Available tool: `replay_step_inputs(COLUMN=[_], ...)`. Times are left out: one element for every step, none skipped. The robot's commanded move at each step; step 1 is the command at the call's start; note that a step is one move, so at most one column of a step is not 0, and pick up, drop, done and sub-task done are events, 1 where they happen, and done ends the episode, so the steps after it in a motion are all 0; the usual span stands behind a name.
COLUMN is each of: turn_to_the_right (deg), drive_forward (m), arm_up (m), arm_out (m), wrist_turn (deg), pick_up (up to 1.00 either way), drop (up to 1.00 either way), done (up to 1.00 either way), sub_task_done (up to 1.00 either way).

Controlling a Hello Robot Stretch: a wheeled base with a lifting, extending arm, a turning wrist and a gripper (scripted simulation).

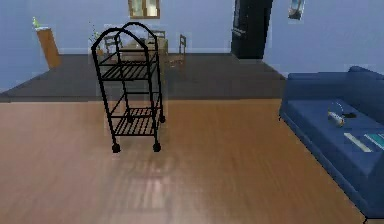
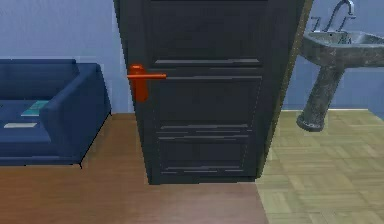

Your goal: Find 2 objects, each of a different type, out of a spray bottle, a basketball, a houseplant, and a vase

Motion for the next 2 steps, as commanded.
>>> replay_step_inputs(turn_to_the_right=[-3.0, 0.0], drive_forward=[0.0, 0.5], arm_up=[0.0, 0.0], arm_out=[0.0, 0.0], wrist_turn=[0.0, 0.0], pick_up=[0.0, 0.0], drop=[0.0, 0.0], done=[0.0, 0.0], sub_task_done=[0.0, 0.0])
